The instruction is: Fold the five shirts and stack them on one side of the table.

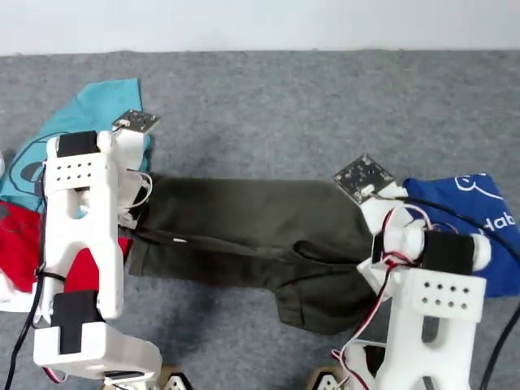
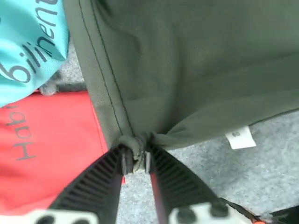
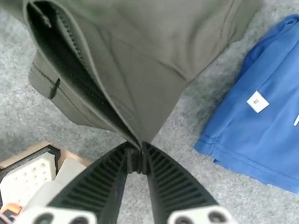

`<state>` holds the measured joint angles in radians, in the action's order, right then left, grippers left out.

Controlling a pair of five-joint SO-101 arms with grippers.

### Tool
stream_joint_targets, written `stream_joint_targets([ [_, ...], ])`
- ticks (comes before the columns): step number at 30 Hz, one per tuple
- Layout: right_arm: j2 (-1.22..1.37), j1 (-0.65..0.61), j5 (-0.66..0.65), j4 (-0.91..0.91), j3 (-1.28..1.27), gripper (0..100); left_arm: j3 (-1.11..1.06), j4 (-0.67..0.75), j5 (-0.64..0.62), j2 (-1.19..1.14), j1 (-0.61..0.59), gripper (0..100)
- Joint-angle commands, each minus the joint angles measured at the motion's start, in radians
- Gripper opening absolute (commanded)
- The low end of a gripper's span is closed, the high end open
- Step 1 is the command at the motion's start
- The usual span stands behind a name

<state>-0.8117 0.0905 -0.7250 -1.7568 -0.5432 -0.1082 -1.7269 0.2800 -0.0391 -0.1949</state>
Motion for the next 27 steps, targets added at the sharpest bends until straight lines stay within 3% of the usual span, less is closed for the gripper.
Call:
stream_joint_targets([
  [1, -0.031, 0.004, -0.005, -0.044, -0.038, 2.3, 0.001, -0.028, 0.005, 0.046, -0.009, 2],
  [6, -0.039, 0.005, 0.069, -0.042, -0.054, 19.0, 0.001, -0.028, 0.012, 0.046, -0.008, 11],
  [13, -0.050, 0.005, 0.069, -0.044, -0.052, 18.0, 0.001, -0.028, 0.012, 0.046, -0.011, 11],
  [20, -0.048, 0.007, 0.084, -0.012, -0.051, 17.7, 0.058, -0.002, 0.002, 0.037, -0.109, 11],
  [27, 0.031, 0.010, 0.222, 0.260, -0.031, 17.7, 0.084, 0.083, -0.129, 0.034, 0.091, 11],
])
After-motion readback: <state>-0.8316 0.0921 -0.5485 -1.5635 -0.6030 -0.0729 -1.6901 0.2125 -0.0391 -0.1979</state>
